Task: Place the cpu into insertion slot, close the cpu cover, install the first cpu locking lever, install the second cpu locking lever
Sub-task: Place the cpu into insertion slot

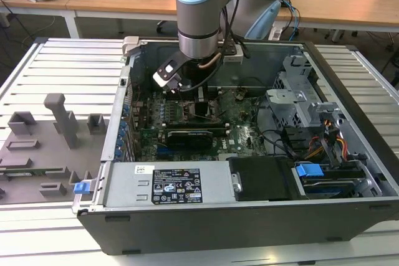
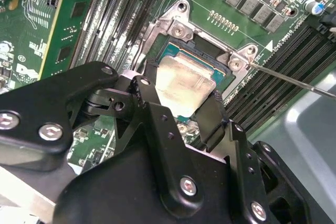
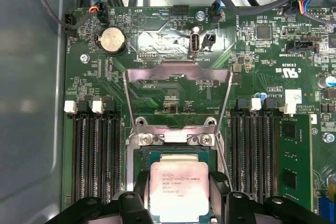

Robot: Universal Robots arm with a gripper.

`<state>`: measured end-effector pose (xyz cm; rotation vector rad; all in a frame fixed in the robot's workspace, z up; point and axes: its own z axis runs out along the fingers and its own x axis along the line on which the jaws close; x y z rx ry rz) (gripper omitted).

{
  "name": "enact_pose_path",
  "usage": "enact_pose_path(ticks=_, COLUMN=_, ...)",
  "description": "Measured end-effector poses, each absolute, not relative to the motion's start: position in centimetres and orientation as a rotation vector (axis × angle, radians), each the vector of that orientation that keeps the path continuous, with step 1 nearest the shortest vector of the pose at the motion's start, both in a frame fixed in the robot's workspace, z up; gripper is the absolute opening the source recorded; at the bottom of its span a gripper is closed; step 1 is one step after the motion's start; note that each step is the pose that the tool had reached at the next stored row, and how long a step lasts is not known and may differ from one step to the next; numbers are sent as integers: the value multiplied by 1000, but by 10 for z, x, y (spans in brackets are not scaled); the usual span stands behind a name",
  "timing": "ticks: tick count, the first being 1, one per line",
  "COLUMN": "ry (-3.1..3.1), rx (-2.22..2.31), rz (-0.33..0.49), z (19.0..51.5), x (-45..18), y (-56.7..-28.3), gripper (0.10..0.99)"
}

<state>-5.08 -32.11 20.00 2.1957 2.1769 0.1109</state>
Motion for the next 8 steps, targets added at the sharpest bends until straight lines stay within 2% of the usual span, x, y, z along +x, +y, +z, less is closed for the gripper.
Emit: enact_pose_path(ticks=8, ry=2177, rx=2196, rz=111, z=198, x=-51, y=-321, gripper=541)
